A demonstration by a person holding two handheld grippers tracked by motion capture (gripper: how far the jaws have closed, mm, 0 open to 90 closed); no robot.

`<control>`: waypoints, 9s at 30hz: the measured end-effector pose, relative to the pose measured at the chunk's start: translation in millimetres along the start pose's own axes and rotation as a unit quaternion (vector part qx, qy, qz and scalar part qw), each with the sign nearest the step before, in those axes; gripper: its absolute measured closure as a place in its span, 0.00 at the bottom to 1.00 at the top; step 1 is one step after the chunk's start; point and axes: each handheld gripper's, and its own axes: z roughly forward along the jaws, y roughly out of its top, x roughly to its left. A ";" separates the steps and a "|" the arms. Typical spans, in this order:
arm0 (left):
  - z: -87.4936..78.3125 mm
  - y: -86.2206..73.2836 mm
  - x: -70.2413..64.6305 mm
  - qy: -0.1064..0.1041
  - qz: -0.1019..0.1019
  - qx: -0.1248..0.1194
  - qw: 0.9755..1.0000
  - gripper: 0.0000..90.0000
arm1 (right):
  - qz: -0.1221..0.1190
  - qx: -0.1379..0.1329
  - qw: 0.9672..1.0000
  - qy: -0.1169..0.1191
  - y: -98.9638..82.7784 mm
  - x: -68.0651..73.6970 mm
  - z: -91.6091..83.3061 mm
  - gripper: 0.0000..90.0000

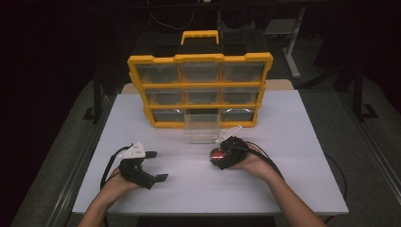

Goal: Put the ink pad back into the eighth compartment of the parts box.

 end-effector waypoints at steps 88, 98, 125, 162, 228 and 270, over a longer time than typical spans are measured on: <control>0.1 -0.9 0.7 0.002 -0.002 -0.005 1.000 0.00 | 0.029 -0.009 1.000 -0.004 22.5 -31.1 -80.6 0.32; 0.4 -1.2 0.6 0.004 0.002 -0.004 1.000 0.00 | 0.030 -0.010 0.999 -0.008 29.9 -33.0 -86.4 0.32; 0.0 -1.2 0.8 0.002 -0.002 -0.005 1.000 0.00 | 0.026 -0.014 1.000 -0.010 62.6 -38.6 -93.6 0.32; -0.6 -0.9 1.1 0.002 -0.003 -0.007 1.000 0.00 | 0.020 -0.035 0.999 -0.003 103.7 -39.3 -67.0 0.32; -1.1 0.4 0.5 0.004 -0.004 -0.012 1.000 0.00 | 0.027 -0.048 0.998 -0.001 106.0 -38.7 -57.8 0.25; 0.0 -1.6 -0.1 0.005 -0.002 -0.006 1.000 0.00 | 0.063 -0.086 0.994 -0.036 4.3 -23.0 -69.5 0.02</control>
